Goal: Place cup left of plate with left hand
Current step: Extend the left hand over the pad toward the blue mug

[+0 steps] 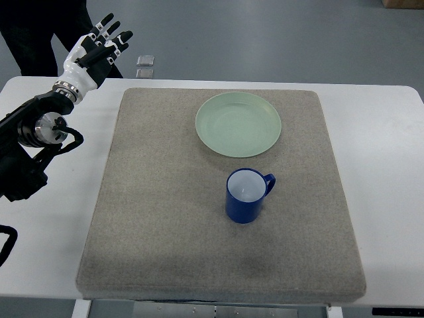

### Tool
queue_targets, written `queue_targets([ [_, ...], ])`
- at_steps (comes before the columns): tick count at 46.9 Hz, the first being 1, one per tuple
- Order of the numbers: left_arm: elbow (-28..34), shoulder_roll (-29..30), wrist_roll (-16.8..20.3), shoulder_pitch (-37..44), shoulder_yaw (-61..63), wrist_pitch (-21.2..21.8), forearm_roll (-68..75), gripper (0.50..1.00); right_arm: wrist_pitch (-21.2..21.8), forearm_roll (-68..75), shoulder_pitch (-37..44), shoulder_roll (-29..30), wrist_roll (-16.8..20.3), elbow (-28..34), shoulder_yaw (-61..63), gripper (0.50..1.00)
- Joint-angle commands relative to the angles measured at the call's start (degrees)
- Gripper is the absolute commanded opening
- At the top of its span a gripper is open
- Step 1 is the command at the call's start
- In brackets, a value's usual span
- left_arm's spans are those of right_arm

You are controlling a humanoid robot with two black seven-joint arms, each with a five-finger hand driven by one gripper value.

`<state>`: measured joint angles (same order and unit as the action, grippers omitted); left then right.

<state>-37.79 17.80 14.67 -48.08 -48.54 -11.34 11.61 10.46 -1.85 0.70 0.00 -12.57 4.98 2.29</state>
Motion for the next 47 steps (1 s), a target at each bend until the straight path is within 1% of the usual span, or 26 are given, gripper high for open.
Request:
queue_targets([
  [1, 0.0, 0.0, 0.0, 0.0, 0.0, 0.0, 0.1, 0.996, 0.0, 0.0, 0.0, 0.0, 0.0, -0.1, 0.0, 0.932],
  [16, -0.2, 0.1, -0.1, -0.2, 0.1, 0.0, 0.1, 0.996, 0.0, 0.0, 0.0, 0.0, 0.0, -0.1, 0.0, 0.932],
  [21, -1.4, 0.5, -0.1, 0.0, 1.2, -1.7, 0.3, 0.996, 0.0, 0.0, 0.0, 0.0, 0.0, 0.0, 0.0, 0.932],
  [23, -2.3, 0.8, -0.2, 0.0, 3.2, -3.1, 0.3, 0.996, 0.0, 0.0, 0.0, 0.0, 0.0, -0.1, 0.0, 0.932],
  [32, -3.0, 2.4, -0.3, -0.8, 12.4, -13.1, 1.0, 0.994, 0.0, 0.0, 0.0, 0.0, 0.0, 0.0, 0.0, 0.932],
  [40, -3.1, 5.4, -0.3, -0.7, 14.2, -23.7, 9.9, 0.994, 0.0, 0.0, 0.0, 0.0, 0.0, -0.1, 0.0, 0.932],
  [47, -3.9, 6.6, -0.2, -0.2, 14.2, -23.7, 14.9, 0.994, 0.0, 0.0, 0.0, 0.0, 0.0, 0.0, 0.0, 0.932],
])
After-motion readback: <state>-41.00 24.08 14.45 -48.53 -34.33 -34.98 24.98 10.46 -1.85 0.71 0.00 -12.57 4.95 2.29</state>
